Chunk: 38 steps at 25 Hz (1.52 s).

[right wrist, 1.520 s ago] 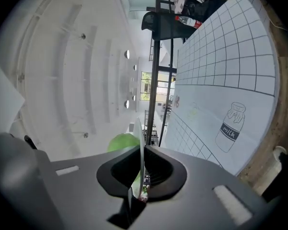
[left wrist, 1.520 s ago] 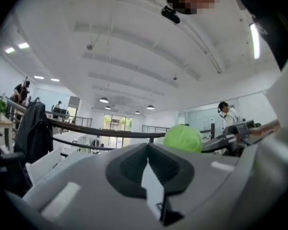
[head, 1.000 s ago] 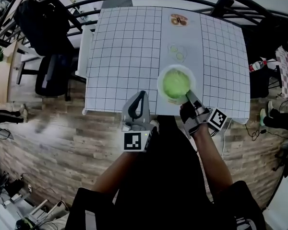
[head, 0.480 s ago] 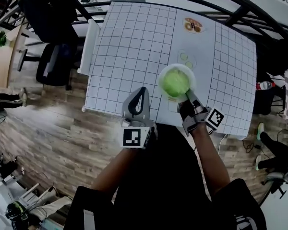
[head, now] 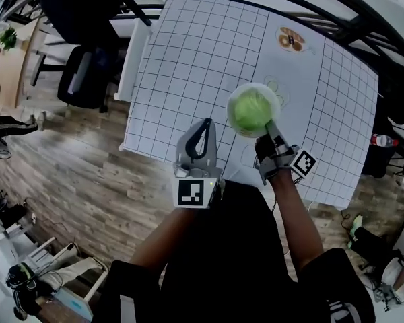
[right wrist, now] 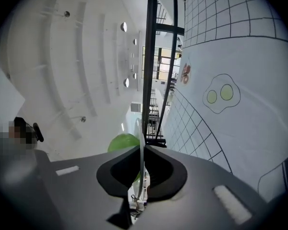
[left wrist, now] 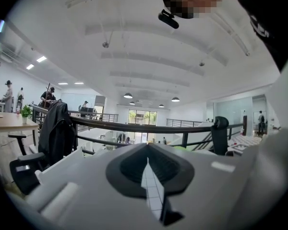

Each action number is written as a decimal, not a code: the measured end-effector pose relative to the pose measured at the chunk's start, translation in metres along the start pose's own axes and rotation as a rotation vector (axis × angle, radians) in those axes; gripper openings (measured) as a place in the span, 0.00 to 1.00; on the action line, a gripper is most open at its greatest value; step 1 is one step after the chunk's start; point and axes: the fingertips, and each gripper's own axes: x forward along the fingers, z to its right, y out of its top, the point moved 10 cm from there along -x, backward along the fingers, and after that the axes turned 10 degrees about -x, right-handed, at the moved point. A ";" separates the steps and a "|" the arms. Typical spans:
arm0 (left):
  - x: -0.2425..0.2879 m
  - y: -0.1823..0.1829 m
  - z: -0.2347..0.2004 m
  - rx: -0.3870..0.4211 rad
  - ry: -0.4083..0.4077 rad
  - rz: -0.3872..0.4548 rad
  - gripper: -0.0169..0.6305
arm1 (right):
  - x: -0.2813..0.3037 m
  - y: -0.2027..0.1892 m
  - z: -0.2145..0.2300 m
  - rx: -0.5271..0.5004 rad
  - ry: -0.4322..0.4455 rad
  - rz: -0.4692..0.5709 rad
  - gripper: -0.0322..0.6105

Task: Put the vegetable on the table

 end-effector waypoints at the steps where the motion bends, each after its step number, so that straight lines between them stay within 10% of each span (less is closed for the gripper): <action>1: 0.004 0.001 0.000 -0.003 0.007 -0.007 0.04 | 0.004 0.002 0.005 -0.003 -0.005 -0.005 0.08; 25: 0.043 -0.029 0.006 -0.015 0.119 -0.090 0.04 | 0.087 0.009 0.123 -0.110 -0.074 -0.094 0.09; 38: 0.037 -0.040 -0.004 -0.010 0.159 -0.079 0.04 | 0.090 -0.012 0.157 -0.006 -0.168 -0.133 0.10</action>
